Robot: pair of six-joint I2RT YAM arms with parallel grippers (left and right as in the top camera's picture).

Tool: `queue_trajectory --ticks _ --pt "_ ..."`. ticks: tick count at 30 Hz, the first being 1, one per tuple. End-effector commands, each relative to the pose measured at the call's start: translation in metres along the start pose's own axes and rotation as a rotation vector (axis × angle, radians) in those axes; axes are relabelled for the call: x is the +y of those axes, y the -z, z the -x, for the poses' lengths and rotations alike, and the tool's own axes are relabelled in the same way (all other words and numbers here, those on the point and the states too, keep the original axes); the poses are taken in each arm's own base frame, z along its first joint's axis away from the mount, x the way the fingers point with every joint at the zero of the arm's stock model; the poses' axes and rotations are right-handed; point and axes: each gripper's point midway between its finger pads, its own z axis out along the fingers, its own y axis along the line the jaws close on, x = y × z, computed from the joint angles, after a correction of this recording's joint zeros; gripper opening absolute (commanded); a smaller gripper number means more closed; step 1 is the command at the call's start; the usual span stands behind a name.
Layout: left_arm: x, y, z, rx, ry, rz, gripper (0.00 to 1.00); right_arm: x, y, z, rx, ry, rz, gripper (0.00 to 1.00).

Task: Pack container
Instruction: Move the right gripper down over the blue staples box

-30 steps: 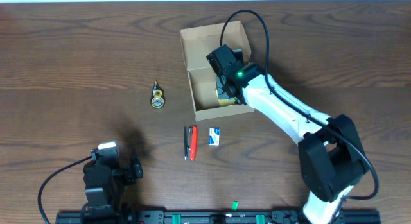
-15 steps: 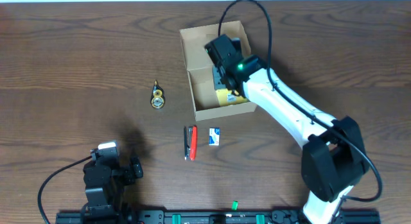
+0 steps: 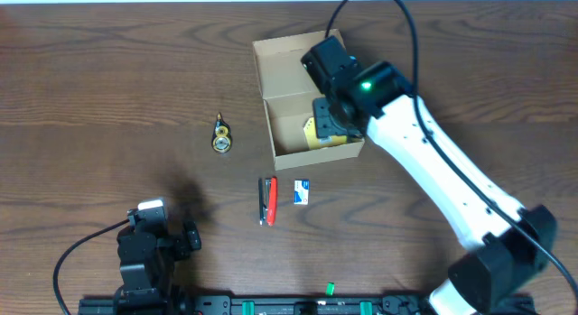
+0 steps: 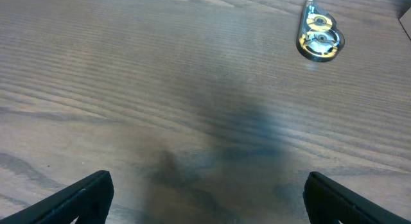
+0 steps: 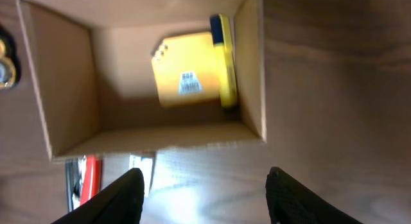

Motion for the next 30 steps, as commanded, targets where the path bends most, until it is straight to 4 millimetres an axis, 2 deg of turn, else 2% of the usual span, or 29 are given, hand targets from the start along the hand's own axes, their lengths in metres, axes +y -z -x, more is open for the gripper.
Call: queue_trajectory --ticks 1,4,7,12,16,21,24,30 --pt "0.002 -0.003 -0.007 0.017 0.0 0.009 0.96 -0.003 0.023 -0.006 -0.031 -0.031 0.036 0.6" --pt "0.002 -0.003 -0.007 0.017 0.0 0.009 0.95 -0.014 0.026 -0.025 -0.029 -0.032 0.036 0.61" --pt "0.002 -0.003 -0.007 0.017 0.0 0.009 0.95 -0.022 0.02 -0.056 -0.003 -0.036 0.06 0.61" --pt "0.002 -0.003 -0.007 0.017 0.0 0.009 0.95 -0.02 0.003 -0.102 0.028 -0.071 0.101 0.62" --pt "0.002 -0.003 -0.007 0.017 0.0 0.009 0.95 -0.003 -0.011 -0.132 0.054 -0.09 0.118 0.63" --pt "0.002 -0.003 -0.007 0.017 0.0 0.009 0.95 0.031 -0.025 -0.169 0.078 -0.151 0.151 0.66" --pt "0.002 -0.003 -0.007 0.017 0.0 0.009 0.96 0.04 -0.029 -0.18 0.075 -0.224 0.148 0.68" --pt "0.002 -0.003 -0.007 0.017 0.0 0.009 0.96 0.051 -0.04 -0.187 0.051 -0.343 0.129 0.65"
